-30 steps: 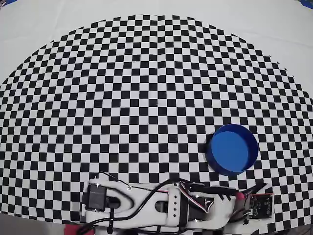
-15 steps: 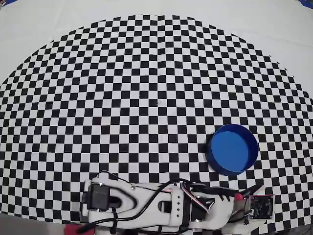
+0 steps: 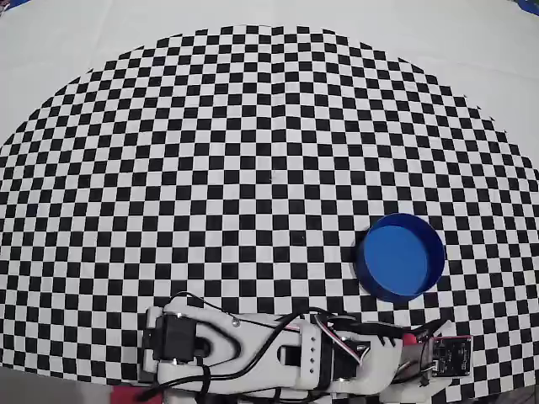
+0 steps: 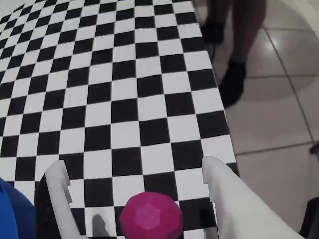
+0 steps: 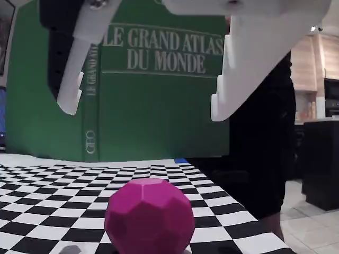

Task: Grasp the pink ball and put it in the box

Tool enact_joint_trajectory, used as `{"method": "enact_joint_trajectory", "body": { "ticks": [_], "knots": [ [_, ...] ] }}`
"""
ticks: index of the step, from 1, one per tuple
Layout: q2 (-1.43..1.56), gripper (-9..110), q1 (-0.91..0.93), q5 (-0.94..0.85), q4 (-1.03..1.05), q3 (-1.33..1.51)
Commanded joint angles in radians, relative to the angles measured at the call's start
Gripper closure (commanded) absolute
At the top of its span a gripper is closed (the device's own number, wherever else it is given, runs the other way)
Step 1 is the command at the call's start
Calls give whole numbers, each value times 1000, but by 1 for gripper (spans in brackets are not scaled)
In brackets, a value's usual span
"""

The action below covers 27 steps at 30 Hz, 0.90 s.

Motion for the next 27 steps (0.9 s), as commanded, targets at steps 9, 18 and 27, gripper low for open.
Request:
{"method": "enact_joint_trajectory", "body": {
  "ticks": [9,18,27],
  "knots": [
    [-54,70,21,-3,-18,8],
    [-127,70,23,-2,-55,5],
    [-150,70,23,-3,-57,5]
  ]
}}
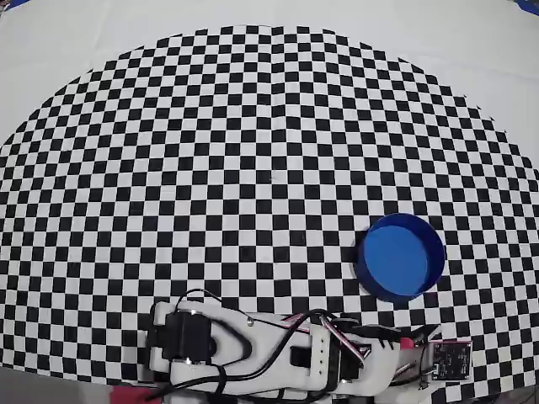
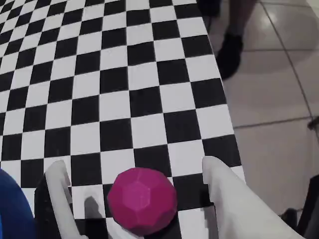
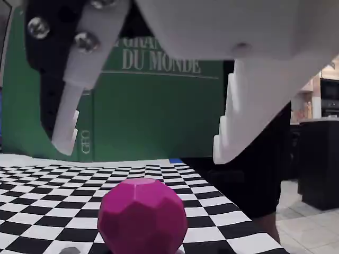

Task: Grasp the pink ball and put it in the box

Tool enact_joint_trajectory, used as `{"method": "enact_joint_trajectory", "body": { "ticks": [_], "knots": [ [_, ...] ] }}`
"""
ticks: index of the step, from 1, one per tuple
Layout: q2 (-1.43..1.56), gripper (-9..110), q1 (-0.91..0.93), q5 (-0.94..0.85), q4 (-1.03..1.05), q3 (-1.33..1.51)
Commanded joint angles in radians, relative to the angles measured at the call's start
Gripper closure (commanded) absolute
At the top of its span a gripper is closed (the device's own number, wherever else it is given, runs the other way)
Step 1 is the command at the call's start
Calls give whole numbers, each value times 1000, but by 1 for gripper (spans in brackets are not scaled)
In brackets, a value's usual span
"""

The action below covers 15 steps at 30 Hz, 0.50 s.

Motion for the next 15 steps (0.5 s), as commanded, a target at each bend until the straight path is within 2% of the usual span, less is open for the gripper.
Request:
{"method": "enact_joint_trajectory", "body": {
  "ticks": [1,15],
  "knots": [
    [-14,70,9,-3,-14,9],
    [-64,70,8,-3,-14,6]
  ]
}}
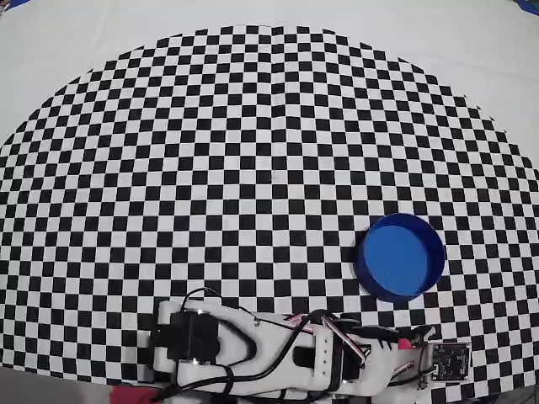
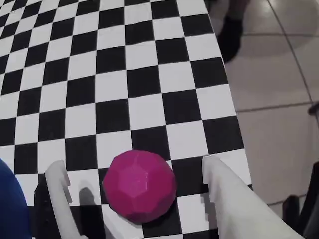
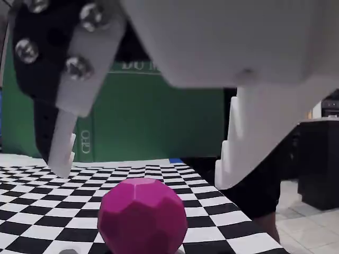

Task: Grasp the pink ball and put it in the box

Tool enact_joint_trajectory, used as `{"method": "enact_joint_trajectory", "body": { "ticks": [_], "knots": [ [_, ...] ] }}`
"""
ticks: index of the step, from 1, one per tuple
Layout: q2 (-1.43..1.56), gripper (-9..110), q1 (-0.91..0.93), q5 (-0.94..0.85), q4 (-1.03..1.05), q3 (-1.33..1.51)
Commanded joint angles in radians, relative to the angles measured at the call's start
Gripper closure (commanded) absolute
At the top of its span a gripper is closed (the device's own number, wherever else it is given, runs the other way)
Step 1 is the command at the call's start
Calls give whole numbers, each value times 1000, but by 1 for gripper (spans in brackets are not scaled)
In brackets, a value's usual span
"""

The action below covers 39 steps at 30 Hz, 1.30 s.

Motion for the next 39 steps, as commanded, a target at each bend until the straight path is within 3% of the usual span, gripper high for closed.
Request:
{"method": "enact_joint_trajectory", "body": {
  "ticks": [1,39],
  "knots": [
    [-9,70,8,-3,-14,6],
    [-104,70,-20,-5,-97,5]
  ]
}}
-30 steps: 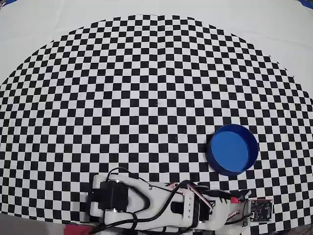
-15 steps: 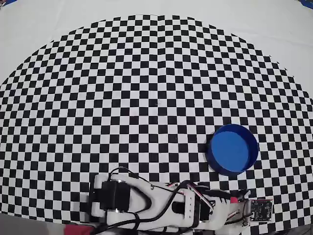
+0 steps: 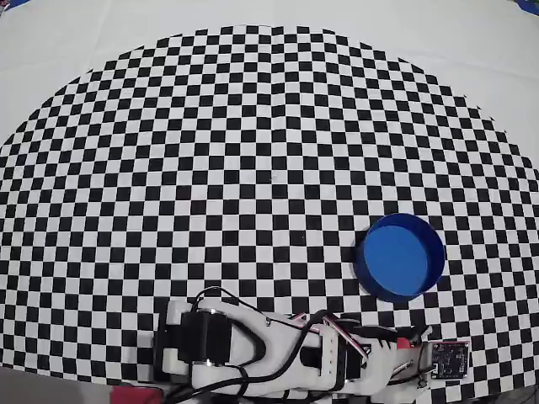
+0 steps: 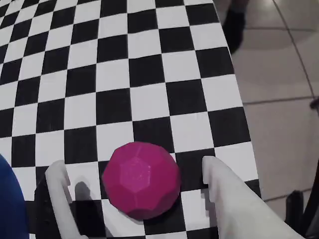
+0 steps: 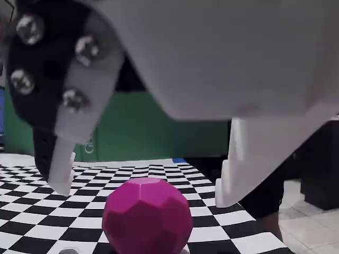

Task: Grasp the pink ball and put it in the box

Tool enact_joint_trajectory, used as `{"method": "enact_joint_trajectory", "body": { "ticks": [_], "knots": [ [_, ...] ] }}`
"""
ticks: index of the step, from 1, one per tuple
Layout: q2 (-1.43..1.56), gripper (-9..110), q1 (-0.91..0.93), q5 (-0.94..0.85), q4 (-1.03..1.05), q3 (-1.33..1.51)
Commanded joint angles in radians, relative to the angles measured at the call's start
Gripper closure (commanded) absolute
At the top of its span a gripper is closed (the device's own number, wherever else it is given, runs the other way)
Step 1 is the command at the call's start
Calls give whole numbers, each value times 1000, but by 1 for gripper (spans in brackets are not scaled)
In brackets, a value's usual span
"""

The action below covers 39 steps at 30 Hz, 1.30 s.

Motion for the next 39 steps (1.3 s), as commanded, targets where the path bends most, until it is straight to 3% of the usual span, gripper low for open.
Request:
{"method": "enact_joint_trajectory", "body": {
  "ticks": [1,39],
  "knots": [
    [-3,70,-8,-5,-17,6],
    [-229,70,-2,-14,-227,-28]
  ]
}}
